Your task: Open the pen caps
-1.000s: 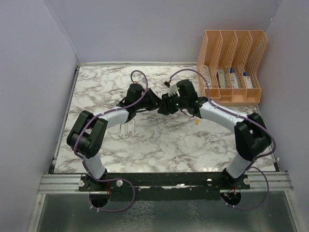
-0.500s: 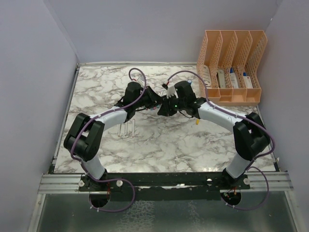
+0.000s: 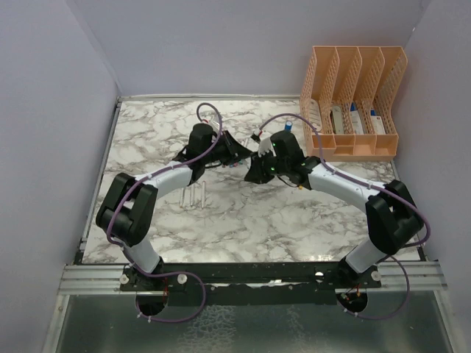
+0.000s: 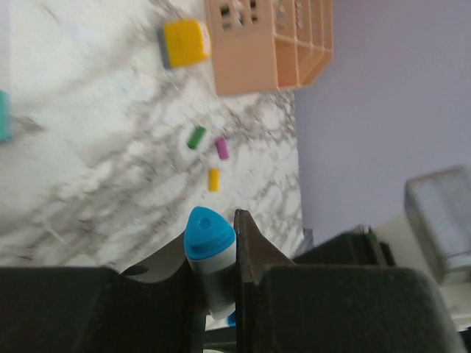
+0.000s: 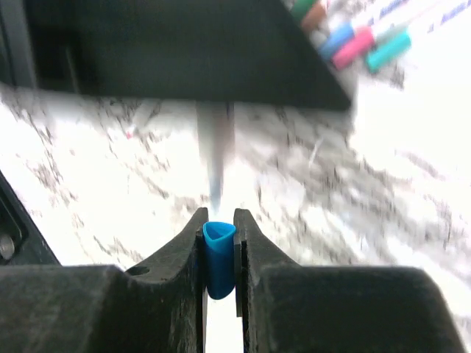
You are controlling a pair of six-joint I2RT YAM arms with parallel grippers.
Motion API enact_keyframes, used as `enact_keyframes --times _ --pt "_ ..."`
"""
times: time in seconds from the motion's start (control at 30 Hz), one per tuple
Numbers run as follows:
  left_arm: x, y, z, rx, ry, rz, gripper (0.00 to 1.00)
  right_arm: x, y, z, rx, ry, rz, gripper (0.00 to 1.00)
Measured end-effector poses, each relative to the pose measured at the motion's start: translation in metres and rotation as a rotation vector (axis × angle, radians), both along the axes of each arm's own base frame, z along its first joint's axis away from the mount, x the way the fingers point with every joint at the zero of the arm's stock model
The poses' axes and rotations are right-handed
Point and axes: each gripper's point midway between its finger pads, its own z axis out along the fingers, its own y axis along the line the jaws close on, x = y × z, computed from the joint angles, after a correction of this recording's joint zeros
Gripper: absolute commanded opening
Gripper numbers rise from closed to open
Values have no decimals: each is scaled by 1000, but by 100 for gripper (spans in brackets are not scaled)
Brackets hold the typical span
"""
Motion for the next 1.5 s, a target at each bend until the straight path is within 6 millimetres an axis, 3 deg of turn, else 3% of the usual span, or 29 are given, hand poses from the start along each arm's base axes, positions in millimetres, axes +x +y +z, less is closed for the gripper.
enact_keyframes --times 0.07,0.23,0.33,0.47,0.67,0.9,1.23,1.5 --pt "15 13 4 18 -25 41 0 -14 -11 -7 -30 24 1 1" --pt "79 83 16 79 -80 258 0 -43 -42 -28 -107 94 -28 1" --pt "87 88 16 104 -91 271 0 -45 -54 -35 -155 104 -70 1" --pt "75 77 -4 174 -54 214 0 -34 -77 -45 -265 106 -194 1" --pt "34 63 -44 333 25 82 0 5 -110 -66 -434 110 -374 1" --pt "-12 48 -78 503 68 -46 0 21 -147 -91 -534 169 -472 1" --pt "-43 77 -105 641 137 -69 0 29 -165 -103 -563 202 -510 3" --pt "-53 91 -118 714 167 -76 0 33 -167 -104 -565 212 -518 18"
